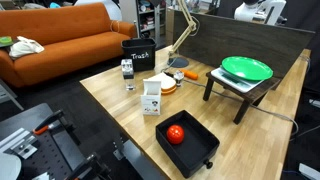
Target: Move the glass object to the left.
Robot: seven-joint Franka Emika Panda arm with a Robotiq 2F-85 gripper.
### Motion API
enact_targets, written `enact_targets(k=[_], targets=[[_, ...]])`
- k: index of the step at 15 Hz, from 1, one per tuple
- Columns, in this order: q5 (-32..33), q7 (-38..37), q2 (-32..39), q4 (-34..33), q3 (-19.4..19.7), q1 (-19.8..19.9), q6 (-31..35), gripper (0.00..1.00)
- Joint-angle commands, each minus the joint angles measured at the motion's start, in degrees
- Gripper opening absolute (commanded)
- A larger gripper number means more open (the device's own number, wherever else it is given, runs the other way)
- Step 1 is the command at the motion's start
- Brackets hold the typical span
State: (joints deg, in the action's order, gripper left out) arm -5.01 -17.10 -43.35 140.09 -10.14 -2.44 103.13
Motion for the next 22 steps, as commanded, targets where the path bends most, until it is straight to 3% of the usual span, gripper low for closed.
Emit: enact_targets(k=[1,13,22], targets=[[0.0,0.0,0.0,-0.1,0.0,0.0,-0.1,1.0],[0.0,0.4,0.4,-0.1,0.1,0.0,0.2,1.0],[0.0,5.5,9.6,-0.9,3.1,-0.1,4.8,1.0]])
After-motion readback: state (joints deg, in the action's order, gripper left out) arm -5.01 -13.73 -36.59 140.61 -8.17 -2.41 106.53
